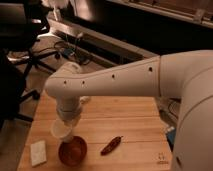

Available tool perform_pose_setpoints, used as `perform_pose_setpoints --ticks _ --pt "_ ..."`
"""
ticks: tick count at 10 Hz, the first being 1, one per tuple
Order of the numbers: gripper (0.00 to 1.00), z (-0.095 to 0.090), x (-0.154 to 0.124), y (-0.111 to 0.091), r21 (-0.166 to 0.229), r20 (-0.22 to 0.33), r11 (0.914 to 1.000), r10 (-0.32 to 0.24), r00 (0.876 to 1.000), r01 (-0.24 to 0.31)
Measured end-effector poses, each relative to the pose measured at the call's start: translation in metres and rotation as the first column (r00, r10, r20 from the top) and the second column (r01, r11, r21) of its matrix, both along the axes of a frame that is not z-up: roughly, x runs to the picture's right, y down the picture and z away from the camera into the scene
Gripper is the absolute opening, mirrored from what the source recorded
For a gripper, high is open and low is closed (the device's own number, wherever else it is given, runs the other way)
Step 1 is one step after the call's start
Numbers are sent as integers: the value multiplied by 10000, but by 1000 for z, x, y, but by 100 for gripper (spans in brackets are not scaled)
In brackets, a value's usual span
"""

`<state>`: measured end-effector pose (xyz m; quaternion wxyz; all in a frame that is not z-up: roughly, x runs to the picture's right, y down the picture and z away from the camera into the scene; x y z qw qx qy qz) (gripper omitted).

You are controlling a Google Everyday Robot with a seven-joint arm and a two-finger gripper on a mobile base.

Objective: Place the ceramic cup in the ceramic bowl

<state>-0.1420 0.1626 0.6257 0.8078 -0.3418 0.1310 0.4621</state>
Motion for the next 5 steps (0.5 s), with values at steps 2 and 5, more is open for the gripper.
perform_pose_setpoints --ticks 2,5 --pt "0 0 10 27 154 76 9981 -599 9982 597" --pt "1 6 13 57 233 88 9957 -896 9959 894"
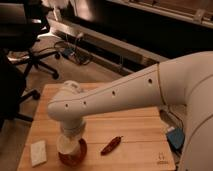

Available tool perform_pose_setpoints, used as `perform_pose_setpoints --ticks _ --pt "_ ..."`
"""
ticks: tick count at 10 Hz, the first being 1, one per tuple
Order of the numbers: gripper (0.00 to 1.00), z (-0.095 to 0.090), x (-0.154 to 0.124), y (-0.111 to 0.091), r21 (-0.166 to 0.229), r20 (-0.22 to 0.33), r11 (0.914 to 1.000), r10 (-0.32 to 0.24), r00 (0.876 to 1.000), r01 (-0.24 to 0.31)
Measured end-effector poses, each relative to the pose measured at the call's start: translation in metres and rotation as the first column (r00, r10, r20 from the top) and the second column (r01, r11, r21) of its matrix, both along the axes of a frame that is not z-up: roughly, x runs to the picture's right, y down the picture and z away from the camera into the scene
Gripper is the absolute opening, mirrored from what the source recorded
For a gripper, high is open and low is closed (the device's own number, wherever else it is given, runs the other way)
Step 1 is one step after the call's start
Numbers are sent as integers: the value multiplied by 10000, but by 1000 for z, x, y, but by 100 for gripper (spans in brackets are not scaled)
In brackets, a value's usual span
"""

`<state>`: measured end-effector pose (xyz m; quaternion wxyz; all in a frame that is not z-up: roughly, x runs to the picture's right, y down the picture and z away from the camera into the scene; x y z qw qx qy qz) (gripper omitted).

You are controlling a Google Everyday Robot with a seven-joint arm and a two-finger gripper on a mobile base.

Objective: Place the ceramic cup in the ceramic bowl

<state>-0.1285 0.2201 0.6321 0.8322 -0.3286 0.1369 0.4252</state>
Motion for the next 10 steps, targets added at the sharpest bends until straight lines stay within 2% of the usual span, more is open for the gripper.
perform_pose_setpoints --ticks 1,3,5,8,9,10 --pt "5 2 -2 9 -84 67 9999 -72 10000 72" --pt "26 10 -4 33 -367 206 9988 -309 9993 316" --pt "44 19 -3 44 -467 154 9983 -354 9993 361" --pt "74 33 -9 38 -237 20 9997 -59 10000 59" --pt "79 36 -11 35 -198 4 9998 89 10000 -89" --pt "80 37 -12 33 -188 -30 9996 191 9998 -191"
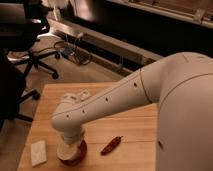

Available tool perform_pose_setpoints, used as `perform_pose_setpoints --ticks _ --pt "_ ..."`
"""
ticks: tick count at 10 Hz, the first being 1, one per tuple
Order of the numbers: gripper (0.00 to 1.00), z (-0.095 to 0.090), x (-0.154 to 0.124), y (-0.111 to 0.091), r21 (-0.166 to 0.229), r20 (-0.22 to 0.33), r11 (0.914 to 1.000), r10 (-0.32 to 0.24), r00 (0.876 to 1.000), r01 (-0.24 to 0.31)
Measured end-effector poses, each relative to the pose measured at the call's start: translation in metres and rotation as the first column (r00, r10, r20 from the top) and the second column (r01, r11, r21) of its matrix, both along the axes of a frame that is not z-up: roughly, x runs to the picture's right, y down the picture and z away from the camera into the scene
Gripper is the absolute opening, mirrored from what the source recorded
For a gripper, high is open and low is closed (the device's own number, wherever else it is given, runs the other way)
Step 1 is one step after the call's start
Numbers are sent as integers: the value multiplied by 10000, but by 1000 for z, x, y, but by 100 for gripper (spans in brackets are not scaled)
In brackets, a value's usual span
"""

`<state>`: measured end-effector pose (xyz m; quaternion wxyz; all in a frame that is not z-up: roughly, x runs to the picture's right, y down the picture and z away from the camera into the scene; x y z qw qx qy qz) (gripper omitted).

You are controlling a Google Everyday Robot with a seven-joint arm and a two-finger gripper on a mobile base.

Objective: Place the ceramic cup in the ceramic bowl

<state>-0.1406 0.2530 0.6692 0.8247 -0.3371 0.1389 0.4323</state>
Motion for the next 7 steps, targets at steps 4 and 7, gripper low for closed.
perform_pose_setpoints --ticks 4,7 --pt "80 3 -3 -4 -58 -149 10000 23 9999 -24" --pt "80 -1 -10 -21 -259 112 9966 789 9968 -786"
